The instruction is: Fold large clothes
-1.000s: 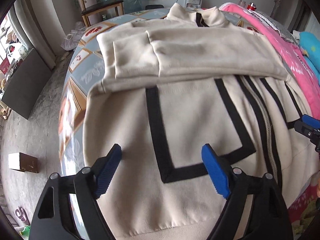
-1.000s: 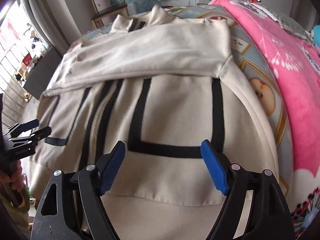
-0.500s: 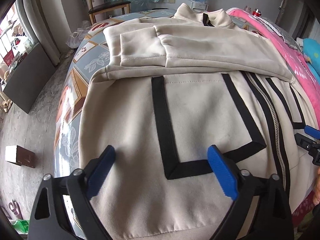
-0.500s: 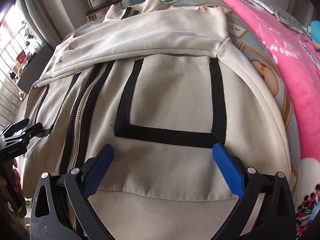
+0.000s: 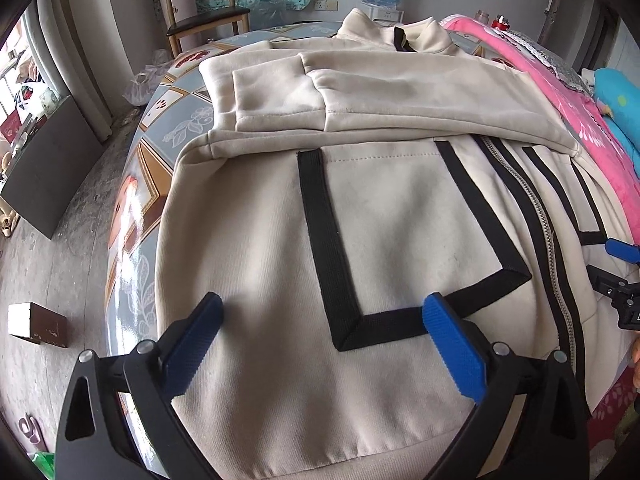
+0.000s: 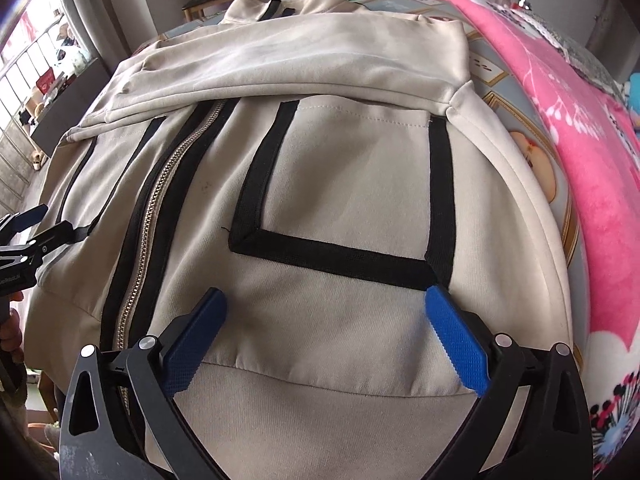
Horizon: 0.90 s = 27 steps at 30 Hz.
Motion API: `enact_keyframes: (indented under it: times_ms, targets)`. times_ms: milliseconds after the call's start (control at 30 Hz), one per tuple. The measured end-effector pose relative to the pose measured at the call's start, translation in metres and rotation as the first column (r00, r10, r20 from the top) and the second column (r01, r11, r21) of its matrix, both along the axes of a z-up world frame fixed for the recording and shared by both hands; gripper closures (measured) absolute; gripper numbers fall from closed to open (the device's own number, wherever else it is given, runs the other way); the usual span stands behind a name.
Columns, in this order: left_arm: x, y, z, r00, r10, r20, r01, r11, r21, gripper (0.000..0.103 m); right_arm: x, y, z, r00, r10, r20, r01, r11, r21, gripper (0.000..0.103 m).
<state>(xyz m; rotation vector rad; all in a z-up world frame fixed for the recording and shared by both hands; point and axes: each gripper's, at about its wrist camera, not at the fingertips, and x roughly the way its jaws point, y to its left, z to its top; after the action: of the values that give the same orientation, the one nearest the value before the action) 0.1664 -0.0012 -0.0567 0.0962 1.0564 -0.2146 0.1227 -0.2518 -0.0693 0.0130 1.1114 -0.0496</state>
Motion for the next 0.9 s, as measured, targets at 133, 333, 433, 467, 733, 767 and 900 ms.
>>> enact_keyframes:
  times_ms: [133, 333, 433, 467, 733, 767, 900]
  targets:
    - [0.000, 0.000, 0.000, 1.000, -0.002, 0.008, 0.002, 1.000, 0.000, 0.005, 0.004, 0.002, 0.001, 1.000, -0.011, -0.011, 0.011, 1.000, -0.006, 0.007]
    - [0.001, 0.000, 0.000, 1.000, -0.001, 0.001, 0.001, 1.000, 0.001, 0.005, 0.005, 0.004, 0.001, 1.000, -0.024, -0.013, 0.024, 1.000, -0.006, 0.007]
    - [0.001, 0.000, 0.001, 1.000, -0.002, 0.001, 0.002, 1.000, 0.002, 0.005, 0.005, 0.006, 0.000, 0.999, -0.029, -0.013, 0.029, 1.000, -0.008, 0.007]
    - [0.000, 0.000, 0.000, 1.000, -0.005, 0.003, 0.005, 1.000, 0.001, 0.005, 0.005, 0.004, 0.000, 1.000, -0.028, -0.010, 0.028, 1.000, -0.007, 0.007]
    - [-0.004, 0.012, 0.004, 0.999, -0.023, -0.022, 0.023, 1.000, -0.015, 0.005, -0.004, 0.003, -0.001, 0.999, -0.016, 0.034, 0.016, 1.000, -0.007, 0.007]
    - [-0.008, 0.020, 0.008, 1.000, -0.004, -0.024, 0.003, 0.999, -0.037, 0.005, -0.005, 0.002, -0.001, 0.999, -0.010, 0.039, 0.010, 1.000, -0.006, 0.007]
    - [-0.042, 0.063, 0.032, 0.999, 0.047, 0.027, -0.043, 0.991, -0.125, 0.005, -0.012, 0.000, -0.002, 0.998, 0.026, 0.064, -0.026, 1.000, -0.006, 0.007]
